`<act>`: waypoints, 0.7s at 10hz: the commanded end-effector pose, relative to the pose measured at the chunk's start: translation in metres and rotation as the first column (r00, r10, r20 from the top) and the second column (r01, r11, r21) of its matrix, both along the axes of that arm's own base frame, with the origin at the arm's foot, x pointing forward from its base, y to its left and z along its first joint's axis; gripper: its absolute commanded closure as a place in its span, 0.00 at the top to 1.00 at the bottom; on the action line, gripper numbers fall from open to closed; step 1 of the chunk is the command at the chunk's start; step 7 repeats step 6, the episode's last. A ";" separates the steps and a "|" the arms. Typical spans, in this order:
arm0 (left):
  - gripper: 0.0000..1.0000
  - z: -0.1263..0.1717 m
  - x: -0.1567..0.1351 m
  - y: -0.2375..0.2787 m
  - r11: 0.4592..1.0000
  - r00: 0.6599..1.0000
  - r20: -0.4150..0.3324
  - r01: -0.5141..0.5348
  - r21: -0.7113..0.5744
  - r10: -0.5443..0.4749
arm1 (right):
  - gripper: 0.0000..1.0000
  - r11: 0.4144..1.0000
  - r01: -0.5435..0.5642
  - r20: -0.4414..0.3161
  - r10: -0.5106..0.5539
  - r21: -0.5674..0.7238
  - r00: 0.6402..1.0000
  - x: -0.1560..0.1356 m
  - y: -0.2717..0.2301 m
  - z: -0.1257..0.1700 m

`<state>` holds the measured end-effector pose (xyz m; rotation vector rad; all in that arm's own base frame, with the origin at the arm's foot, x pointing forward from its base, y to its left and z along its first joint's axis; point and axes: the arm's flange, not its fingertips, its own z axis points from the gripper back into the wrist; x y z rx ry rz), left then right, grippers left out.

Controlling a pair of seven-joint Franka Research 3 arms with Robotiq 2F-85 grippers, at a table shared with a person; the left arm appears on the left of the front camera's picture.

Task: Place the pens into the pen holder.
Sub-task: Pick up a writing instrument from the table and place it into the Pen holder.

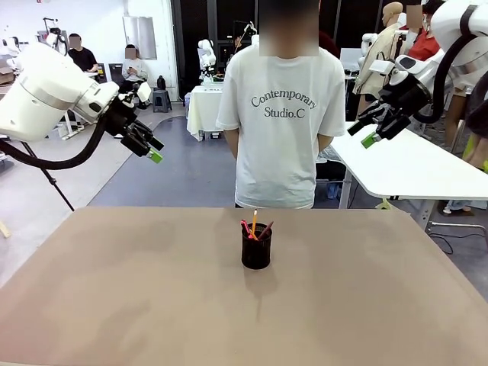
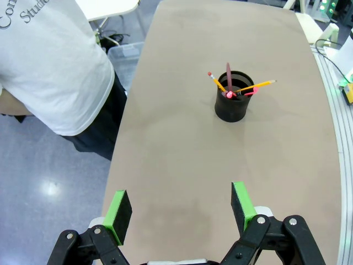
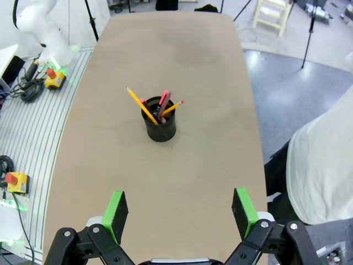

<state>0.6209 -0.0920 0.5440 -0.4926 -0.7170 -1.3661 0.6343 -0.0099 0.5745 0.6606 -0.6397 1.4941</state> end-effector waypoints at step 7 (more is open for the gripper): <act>0.94 0.001 0.000 0.002 1.000 1.000 0.002 -0.003 0.003 0.003 | 1.00 1.000 0.007 -0.001 -0.007 0.000 1.000 -0.004 0.002 0.000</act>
